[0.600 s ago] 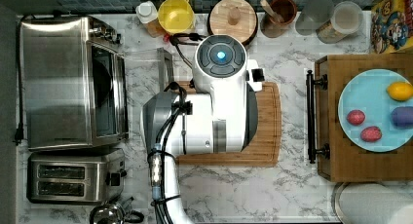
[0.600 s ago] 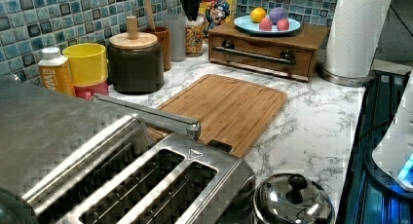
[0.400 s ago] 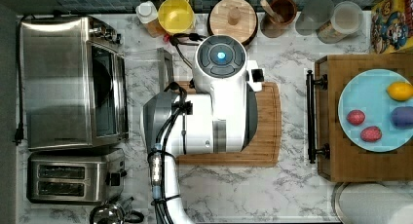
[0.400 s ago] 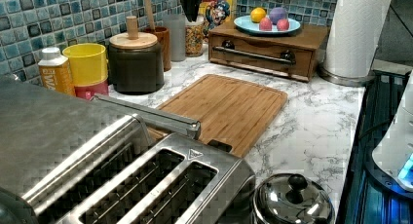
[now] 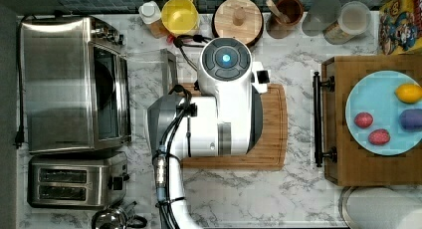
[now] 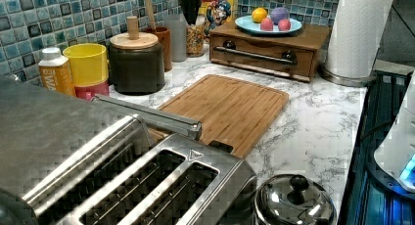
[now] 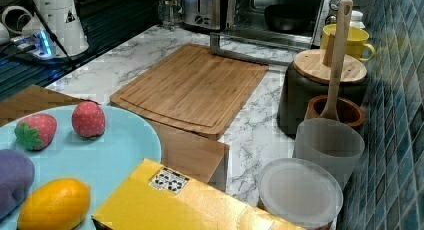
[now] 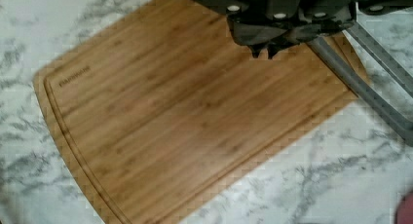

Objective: Close the oven.

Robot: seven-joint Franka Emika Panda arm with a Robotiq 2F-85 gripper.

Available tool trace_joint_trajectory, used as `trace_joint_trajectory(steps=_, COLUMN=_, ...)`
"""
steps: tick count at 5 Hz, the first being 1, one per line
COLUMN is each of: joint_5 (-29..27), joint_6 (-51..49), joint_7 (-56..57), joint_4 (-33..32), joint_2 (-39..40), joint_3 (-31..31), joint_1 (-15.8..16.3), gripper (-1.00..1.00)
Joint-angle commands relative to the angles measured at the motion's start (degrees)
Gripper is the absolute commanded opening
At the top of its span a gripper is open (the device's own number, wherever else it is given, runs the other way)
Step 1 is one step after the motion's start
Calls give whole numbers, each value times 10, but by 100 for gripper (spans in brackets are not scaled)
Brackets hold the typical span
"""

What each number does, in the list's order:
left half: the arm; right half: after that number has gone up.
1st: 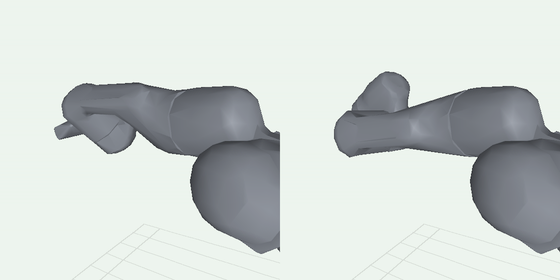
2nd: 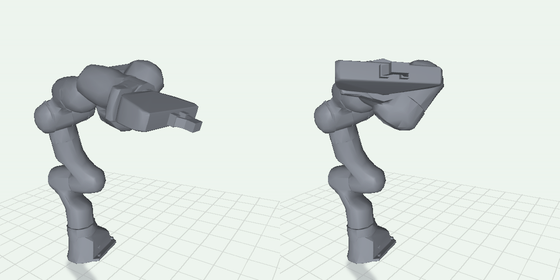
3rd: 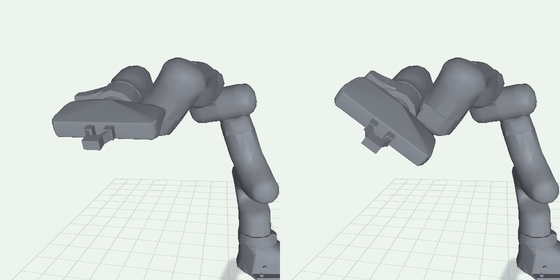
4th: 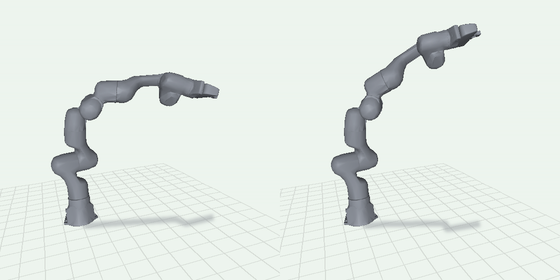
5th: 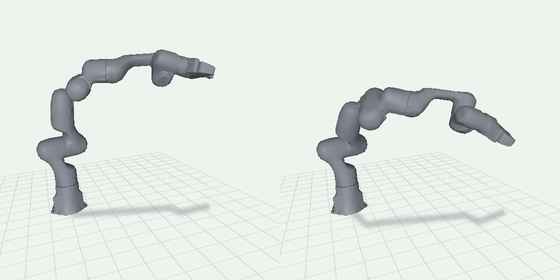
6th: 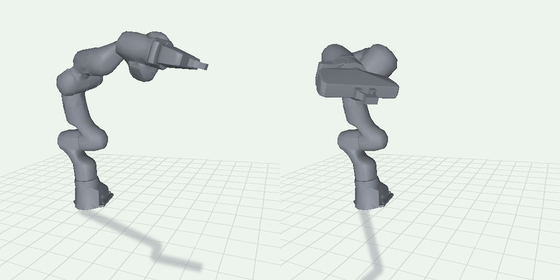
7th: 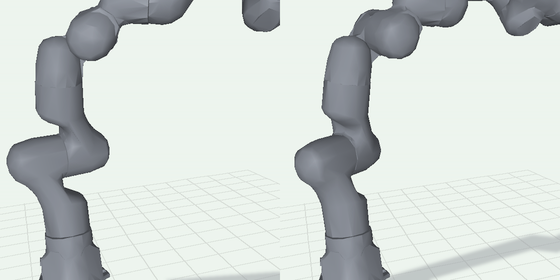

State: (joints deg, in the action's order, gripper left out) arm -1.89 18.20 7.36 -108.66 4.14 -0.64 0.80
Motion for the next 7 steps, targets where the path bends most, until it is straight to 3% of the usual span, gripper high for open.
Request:
trace_joint_trajectory(steps=1, joint_5=-213, joint_6=41, joint_7=365, joint_4=-42, joint_2=44, joint_3=12, joint_1=-62, gripper=-100)
trace_joint_trajectory(steps=2, joint_5=-268, joint_6=95, joint_7=448, joint_4=-86, joint_2=39, joint_3=52, joint_1=-34, gripper=-100)
trace_joint_trajectory(steps=3, joint_5=-334, joint_6=159, joint_7=547, joint_4=-133, joint_2=28, joint_3=35, joint_1=-47, gripper=-100)
trace_joint_trajectory(steps=4, joint_5=-391, joint_6=174, joint_7=610, joint_4=-144, joint_2=40, joint_3=30, joint_1=-38, gripper=-100)
trace_joint_trajectory(steps=7, joint_5=-458, joint_6=198, joint_7=706, joint_4=-89, joint_2=155, joint_3=-12, joint_1=-26, gripper=-100)
